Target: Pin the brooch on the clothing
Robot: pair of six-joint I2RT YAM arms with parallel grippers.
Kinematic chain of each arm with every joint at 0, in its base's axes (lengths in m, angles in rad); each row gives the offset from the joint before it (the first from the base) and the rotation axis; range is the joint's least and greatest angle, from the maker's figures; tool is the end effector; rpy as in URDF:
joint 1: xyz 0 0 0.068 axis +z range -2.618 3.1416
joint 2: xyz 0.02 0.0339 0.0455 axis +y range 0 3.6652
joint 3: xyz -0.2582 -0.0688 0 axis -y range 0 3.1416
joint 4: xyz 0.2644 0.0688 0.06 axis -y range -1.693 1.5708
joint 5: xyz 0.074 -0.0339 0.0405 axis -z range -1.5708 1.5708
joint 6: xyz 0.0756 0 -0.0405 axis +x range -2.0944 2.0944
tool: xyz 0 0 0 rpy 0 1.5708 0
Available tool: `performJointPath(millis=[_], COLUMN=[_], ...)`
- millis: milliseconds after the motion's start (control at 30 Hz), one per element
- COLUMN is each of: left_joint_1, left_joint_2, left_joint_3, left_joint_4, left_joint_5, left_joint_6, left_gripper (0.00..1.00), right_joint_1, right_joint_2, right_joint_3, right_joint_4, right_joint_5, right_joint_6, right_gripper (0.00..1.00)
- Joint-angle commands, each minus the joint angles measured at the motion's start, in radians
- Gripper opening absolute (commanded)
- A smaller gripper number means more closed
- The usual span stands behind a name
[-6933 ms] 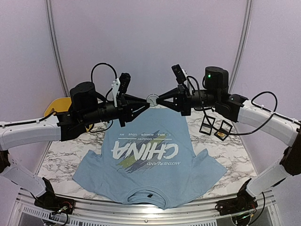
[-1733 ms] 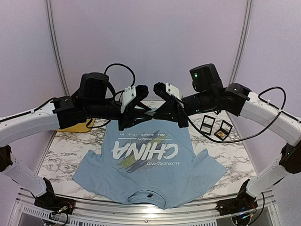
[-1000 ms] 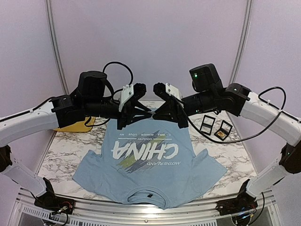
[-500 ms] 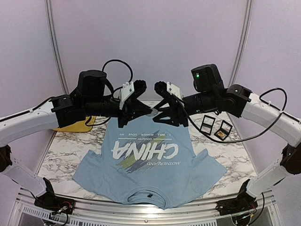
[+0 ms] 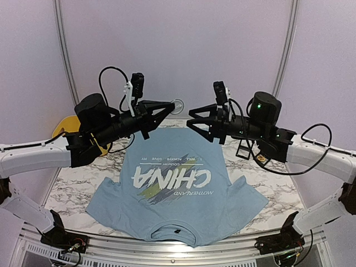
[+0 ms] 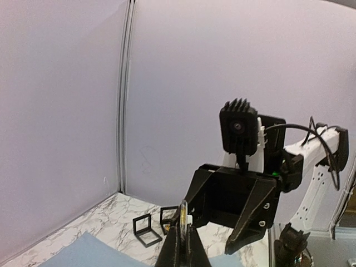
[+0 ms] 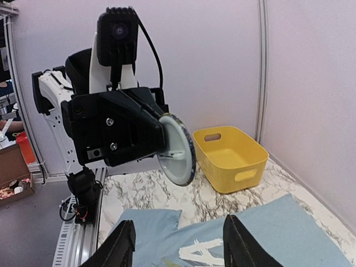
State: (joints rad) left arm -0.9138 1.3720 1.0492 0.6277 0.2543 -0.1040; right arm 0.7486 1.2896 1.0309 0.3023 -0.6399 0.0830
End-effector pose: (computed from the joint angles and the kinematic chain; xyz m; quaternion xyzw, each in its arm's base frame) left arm 0.2165 -0.3119 0.3838 0.3251 0.4990 -0.4552 0.6619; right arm 0.2285 0.2739 0.3578 -0.4292 0.5462 0.4759 0.5394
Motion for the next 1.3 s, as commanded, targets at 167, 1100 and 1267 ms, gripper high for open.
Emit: performJointPath(millis=[167, 1100, 1267], left_joint_1=[-0.002, -0.001, 0.01], left_joint_2=[0.029, 0.017, -0.064], left_joint_3=[-0.005, -0.032, -0.034], left_joint_4=[0.196, 0.156, -0.015], left_joint_5=[0.058, 0.059, 0.013], left_joint_6=[-0.136, -0.066, 0.132], left_gripper=[0.0, 0.3, 0.7], right_joint_1=[0.025, 0.019, -0.015], right_joint_2=[0.089, 0.091, 0.046], right_joint_3=[0.084, 0.135, 0.183], right_joint_4=[0.233, 0.134, -0.119], right_joint_5=[-0.114, -0.094, -0.088], right_joint_6=[0.135, 0.07, -0.068], right_gripper=[0.28, 0.0, 0.0])
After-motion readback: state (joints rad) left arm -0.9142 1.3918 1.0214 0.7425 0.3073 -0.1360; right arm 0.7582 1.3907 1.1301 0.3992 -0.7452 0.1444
